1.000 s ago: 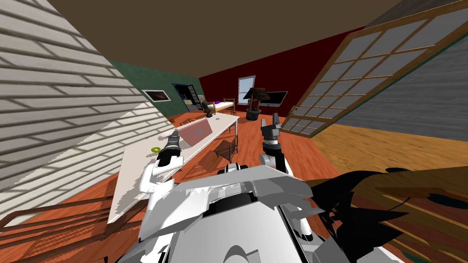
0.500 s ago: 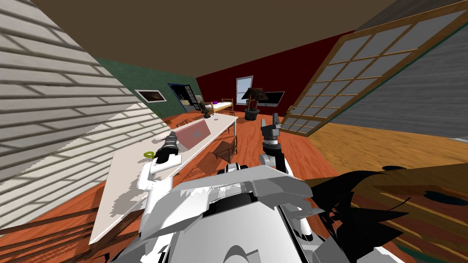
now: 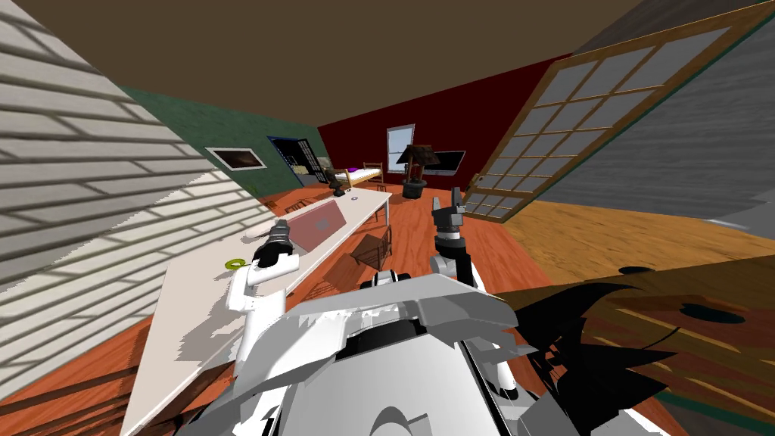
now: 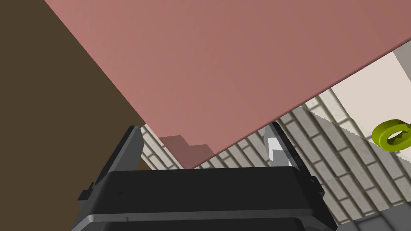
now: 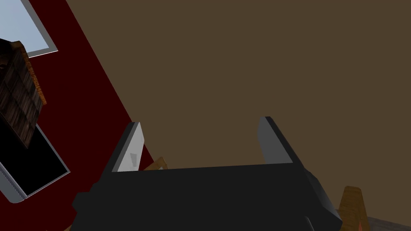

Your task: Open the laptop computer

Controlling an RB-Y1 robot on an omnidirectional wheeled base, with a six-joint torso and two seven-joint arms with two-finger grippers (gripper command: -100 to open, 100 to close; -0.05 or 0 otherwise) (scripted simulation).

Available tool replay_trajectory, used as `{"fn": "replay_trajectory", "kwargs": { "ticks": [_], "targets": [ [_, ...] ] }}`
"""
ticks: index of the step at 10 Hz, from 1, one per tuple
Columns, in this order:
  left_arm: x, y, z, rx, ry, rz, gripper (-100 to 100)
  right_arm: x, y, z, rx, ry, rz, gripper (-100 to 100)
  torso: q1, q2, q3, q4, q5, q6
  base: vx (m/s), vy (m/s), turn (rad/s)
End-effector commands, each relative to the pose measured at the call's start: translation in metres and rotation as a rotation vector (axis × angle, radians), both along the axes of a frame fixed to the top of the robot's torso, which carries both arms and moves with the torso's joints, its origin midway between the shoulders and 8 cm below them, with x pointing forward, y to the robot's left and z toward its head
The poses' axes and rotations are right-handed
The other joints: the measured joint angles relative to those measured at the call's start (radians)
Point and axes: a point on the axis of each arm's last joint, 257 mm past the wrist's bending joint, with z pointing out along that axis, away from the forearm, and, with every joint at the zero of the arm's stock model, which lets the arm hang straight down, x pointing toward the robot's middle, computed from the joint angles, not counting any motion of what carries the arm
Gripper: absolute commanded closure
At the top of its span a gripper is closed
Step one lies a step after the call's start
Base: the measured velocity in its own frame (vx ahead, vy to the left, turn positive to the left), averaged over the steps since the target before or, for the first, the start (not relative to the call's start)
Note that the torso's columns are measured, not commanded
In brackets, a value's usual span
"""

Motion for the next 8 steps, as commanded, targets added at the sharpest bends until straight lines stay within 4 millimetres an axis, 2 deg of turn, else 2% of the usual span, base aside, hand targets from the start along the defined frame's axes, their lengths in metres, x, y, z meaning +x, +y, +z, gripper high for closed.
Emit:
{"fn": "replay_trajectory", "kwargs": {
  "ticks": [1, 8],
  "targets": [
    [0.0039, 0.0045, 0.0009, -0.012, -0.013, 0.045, -100, 0.0000, 0.0000, -0.0001, 0.000, 0.000, 0.000, 0, 0.001, -0.001, 0.000, 0.000, 0.000, -0.001, -0.077, 0.105, -0.185],
    [0.0082, 0.0127, 0.0046, 0.008, -0.014, 0.152, -100, 0.0000, 0.0000, 0.0000, 0.000, 0.000, 0.000, 0, -0.003, -0.003, -0.002, -0.001, -0.001, 0.000, -0.071, 0.081, -0.144]
  ]
}}
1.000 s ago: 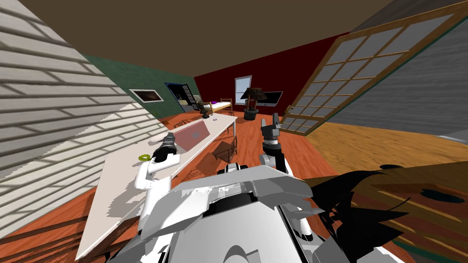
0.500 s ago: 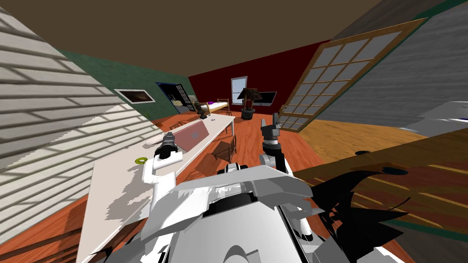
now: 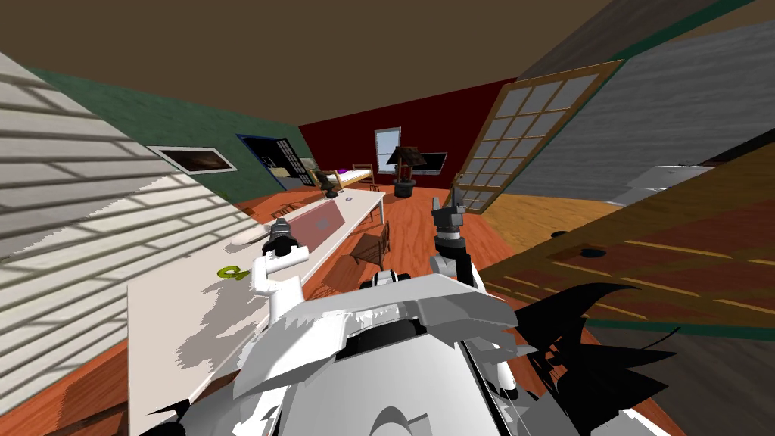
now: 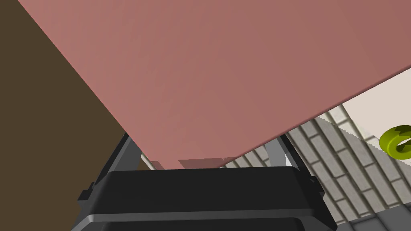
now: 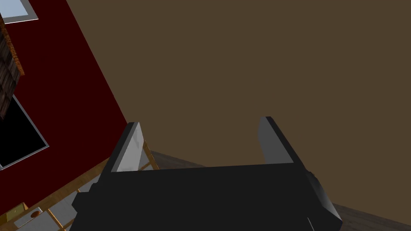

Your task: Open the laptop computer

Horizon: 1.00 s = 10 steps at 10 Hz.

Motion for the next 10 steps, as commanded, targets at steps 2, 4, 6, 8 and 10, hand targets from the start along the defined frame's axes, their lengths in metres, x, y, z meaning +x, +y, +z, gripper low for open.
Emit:
{"fn": "replay_trajectory", "kwargs": {
  "ticks": [2, 4, 6, 8, 10],
  "targets": [
    [0.002, 0.002, 0.001, 0.012, 0.008, 0.053, -100, 0.000, 0.000, 0.000, 0.000, 0.000, 0.000, 0, 0.000, 0.000, 0.000, 0.000, 0.000, 0.000, -0.081, 0.072, -0.136],
    [0.004, 0.001, 0.001, 0.010, 0.010, 0.080, -100, 0.000, 0.000, 0.000, 0.000, 0.000, 0.000, 0, 0.001, 0.000, 0.000, 0.000, 0.000, 0.000, -0.088, 0.076, -0.162],
    [0.007, -0.001, 0.001, 0.007, 0.014, 0.105, -100, 0.000, 0.000, 0.000, 0.000, 0.000, 0.000, 0, 0.001, 0.000, 0.000, 0.000, 0.000, 0.000, -0.089, 0.074, -0.132],
    [0.010, -0.004, 0.000, 0.004, 0.019, 0.128, -100, 0.000, 0.000, 0.000, 0.000, 0.000, 0.000, 0, 0.000, -0.001, -0.001, 0.000, 0.000, 0.000, -0.076, 0.067, -0.149],
    [0.014, -0.008, 0.000, 0.002, 0.026, 0.149, -100, 0.000, 0.000, 0.000, 0.000, 0.000, 0.000, 0, 0.001, -0.001, -0.001, 0.000, 0.000, 0.000, -0.073, 0.069, -0.161]
  ]
}}
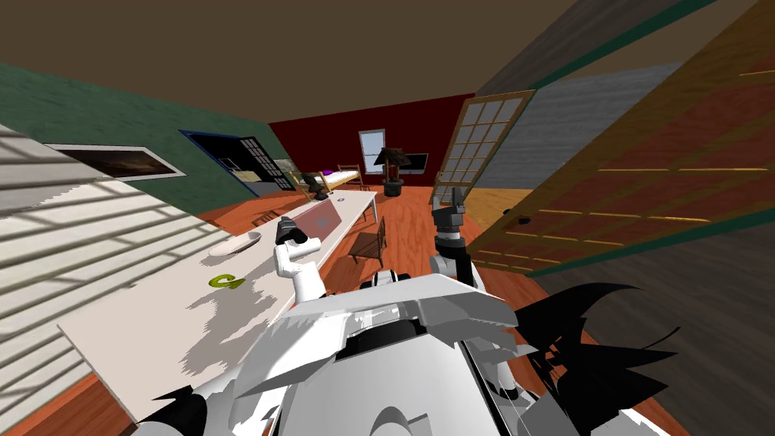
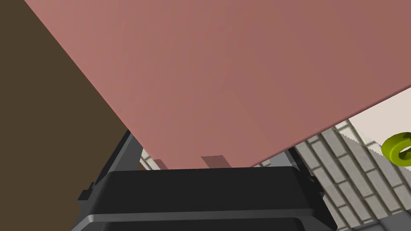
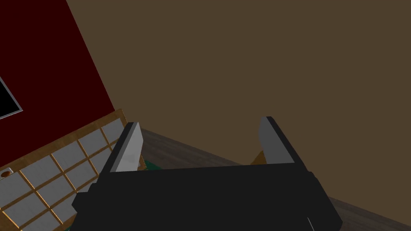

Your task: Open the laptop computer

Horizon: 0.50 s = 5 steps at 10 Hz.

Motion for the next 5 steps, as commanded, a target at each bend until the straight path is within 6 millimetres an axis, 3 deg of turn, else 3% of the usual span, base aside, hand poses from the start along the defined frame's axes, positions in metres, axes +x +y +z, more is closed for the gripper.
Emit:
{"fn": "replay_trajectory", "kwargs": {
  "ticks": [1, 2, 4, 5],
  "targets": [
    [0.001, -0.001, 0.001, 0.006, 0.006, 0.011, -100, 0.000, 0.000, 0.000, 0.000, 0.000, 0.000, 0, 0.000, 0.001, 0.000, 0.000, 0.000, -0.001, -0.033, 0.023, -0.004],
    [-0.003, 0.004, 0.002, 0.017, 0.005, -0.001, 100, 0.000, 0.000, 0.000, 0.000, 0.000, 0.000, 0, -0.002, -0.001, 0.000, 0.000, -0.001, -0.001, 0.066, -0.058, 0.199],
    [-0.007, 0.007, 0.003, 0.022, 0.001, -0.023, 100, 0.000, 0.000, 0.000, 0.000, 0.000, 0.000, 0, 0.001, -0.006, -0.003, -0.005, 0.003, -0.007, 0.136, -0.106, 0.246],
    [-0.012, 0.011, 0.005, 0.046, 0.008, -0.035, 100, 0.000, 0.000, 0.000, 0.000, 0.000, 0.000, 0, 0.005, -0.004, -0.002, -0.004, 0.004, -0.001, 0.114, -0.089, 0.167]
  ]
}}
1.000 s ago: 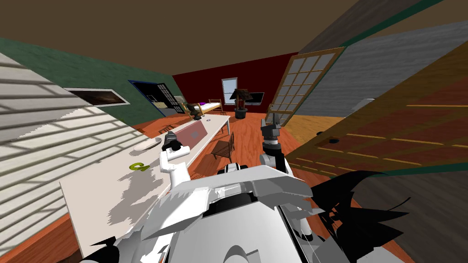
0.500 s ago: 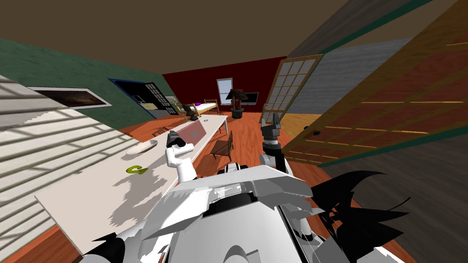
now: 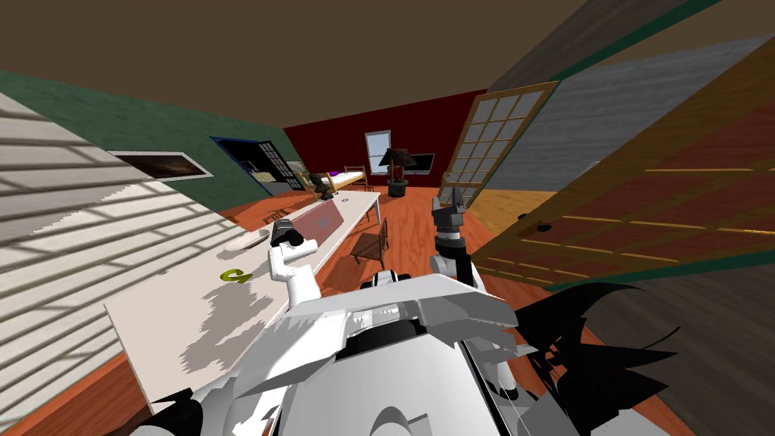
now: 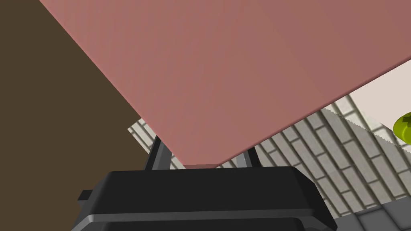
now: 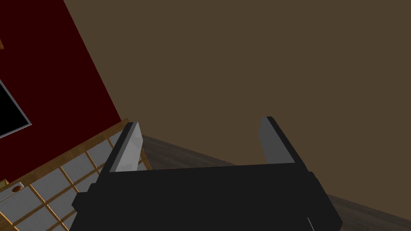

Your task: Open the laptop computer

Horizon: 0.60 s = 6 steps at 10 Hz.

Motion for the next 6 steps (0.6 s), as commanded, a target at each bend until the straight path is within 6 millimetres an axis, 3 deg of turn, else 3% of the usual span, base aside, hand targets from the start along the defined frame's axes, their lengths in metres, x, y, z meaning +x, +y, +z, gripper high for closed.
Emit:
{"fn": "replay_trajectory", "kwargs": {
  "ticks": [1, 6],
  "targets": [
    [-0.0041, 0.0020, -0.0062, -0.012, 0.002, -0.030, 100, 0.0000, 0.0000, 0.0000, 0.000, 0.000, 0.000, 0, 0.001, 0.000, 0.000, 0.000, 0.000, 0.000, 0.074, -0.069, 0.122],
    [-0.0134, 0.0044, -0.0042, 0.016, 0.012, -0.103, 100, 0.0000, 0.0000, 0.0000, 0.000, 0.000, 0.000, 0, -0.001, 0.000, 0.000, -0.001, 0.001, 0.001, 0.076, -0.074, 0.148]
  ]
}}
